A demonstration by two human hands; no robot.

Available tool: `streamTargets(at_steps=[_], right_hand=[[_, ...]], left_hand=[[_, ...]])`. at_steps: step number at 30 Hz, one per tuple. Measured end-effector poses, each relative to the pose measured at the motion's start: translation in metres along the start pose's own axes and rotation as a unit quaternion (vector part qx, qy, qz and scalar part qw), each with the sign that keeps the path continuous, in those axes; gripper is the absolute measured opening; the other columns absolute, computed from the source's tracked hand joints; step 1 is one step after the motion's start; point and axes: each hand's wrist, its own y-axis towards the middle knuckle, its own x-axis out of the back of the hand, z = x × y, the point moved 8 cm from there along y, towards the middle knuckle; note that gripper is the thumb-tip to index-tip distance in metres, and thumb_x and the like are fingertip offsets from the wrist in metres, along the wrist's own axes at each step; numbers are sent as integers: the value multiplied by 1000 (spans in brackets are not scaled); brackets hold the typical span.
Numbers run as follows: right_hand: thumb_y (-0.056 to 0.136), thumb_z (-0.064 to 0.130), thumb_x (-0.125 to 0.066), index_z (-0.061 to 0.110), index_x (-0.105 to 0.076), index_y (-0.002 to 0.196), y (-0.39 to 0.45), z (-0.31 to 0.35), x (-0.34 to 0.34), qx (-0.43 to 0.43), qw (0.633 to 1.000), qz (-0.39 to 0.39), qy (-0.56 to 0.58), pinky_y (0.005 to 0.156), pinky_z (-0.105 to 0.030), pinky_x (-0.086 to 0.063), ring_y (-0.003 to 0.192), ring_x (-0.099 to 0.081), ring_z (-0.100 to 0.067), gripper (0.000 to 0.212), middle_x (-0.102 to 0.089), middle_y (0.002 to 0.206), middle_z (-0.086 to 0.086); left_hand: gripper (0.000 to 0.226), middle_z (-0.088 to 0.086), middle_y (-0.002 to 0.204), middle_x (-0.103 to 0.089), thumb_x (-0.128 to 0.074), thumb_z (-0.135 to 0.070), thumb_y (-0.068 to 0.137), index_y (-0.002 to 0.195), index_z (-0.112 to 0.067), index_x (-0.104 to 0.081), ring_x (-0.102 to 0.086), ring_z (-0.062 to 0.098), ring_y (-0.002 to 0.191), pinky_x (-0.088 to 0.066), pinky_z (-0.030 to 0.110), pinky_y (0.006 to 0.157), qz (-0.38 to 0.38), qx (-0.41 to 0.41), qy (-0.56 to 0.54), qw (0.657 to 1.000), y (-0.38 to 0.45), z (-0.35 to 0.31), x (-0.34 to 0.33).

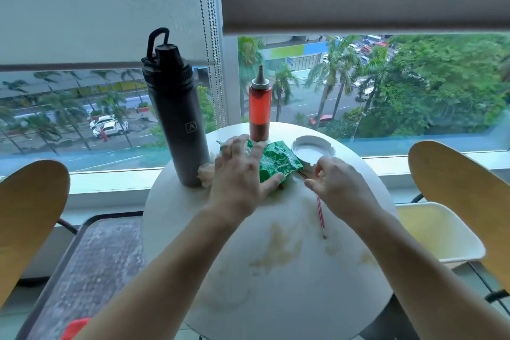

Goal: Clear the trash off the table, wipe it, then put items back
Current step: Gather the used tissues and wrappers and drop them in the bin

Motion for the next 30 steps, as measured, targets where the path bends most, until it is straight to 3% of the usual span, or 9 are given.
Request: streamTargets(at_steps=[5, 11, 13, 16, 19, 23, 26, 28, 30], right_hand=[[94, 38, -64, 11, -63, 108, 7, 2, -14, 5, 997, 22, -68, 75, -32, -37, 99, -58, -31, 31, -60, 105, -12], [95, 31, -58, 11, -63, 104, 12, -2, -20, 1, 997, 29, -69, 77, -34, -42, 99, -59, -33, 22, -60, 104, -11], [94, 29, -58, 10, -63, 102, 13, -1, -22, 6, 997, 40, -71, 74, -33, -38, 98, -58, -32, 21, -60, 102, -11], [93, 28, -57, 9, -60, 98, 13, 0, -23, 16, 996, 58, -66, 70, -29, -31, 88, -54, -29, 20, -55, 94, -8], [92, 26, -57, 9, -58, 95, 13, 1, -24, 20, 995, 77, -57, 70, -28, -31, 87, -53, -28, 17, -60, 98, -10], [90, 25, -58, 13, -49, 90, 10, 2, -22, 17, 996, 83, -41, 69, -30, -33, 91, -58, -32, 15, -63, 97, -12], [88, 22, -60, 9, -54, 97, 5, 1, -16, 5, 996, 88, -12, 69, -35, -42, 90, -59, -34, 17, -64, 93, -13], [87, 21, -60, 9, -57, 104, 2, 0, -11, -3, 996, 90, -2, 70, -35, -44, 89, -59, -34, 21, -65, 96, -13], [87, 22, -58, 11, -58, 100, -1, -1, -6, -9, 996, 88, -5, 68, -33, -40, 85, -55, -33, 17, -66, 96, -12]], left_hand=[[94, 9, 167, -7, -40, -88, 79, 158, -45, -13, 0, 37, 154, -8, 55, 123, 104, 24, 37, 994, 10, -2, -25], [99, 4, 169, 8, -50, -86, 76, 156, -52, -4, 3, 38, 155, -12, 57, 122, 177, 45, 37, 983, 10, 1, -40], [93, 4, 168, 5, -55, -80, 79, 157, -50, -13, -2, 36, 154, -16, 57, 121, 169, 42, 41, 984, 10, 1, -40], [74, 6, 167, -6, -67, -64, 84, 150, -44, -39, -13, 32, 151, -28, 53, 117, 126, 35, 33, 991, 12, -1, -36], [61, 8, 165, -13, -73, -53, 84, 140, -38, -51, -18, 32, 149, -33, 51, 113, 112, 40, 28, 993, 12, -3, -34], [57, 9, 163, -19, -74, -36, 84, 136, -26, -53, -25, 32, 146, -37, 51, 112, 106, 48, 21, 993, 10, -7, -27], [53, 11, 158, -30, -69, -19, 86, 136, -18, -52, -35, 33, 139, -42, 48, 109, 76, 43, 7, 996, 8, -9, -19], [46, 11, 149, -42, -63, -9, 88, 132, -15, -53, -46, 34, 128, -49, 47, 99, 36, 33, -1, 999, 6, -10, -12], [42, 10, 131, -54, -64, -9, 87, 128, -14, -54, -55, 35, 111, -53, 47, 86, -4, 20, -5, 1000, 3, -13, -4]])
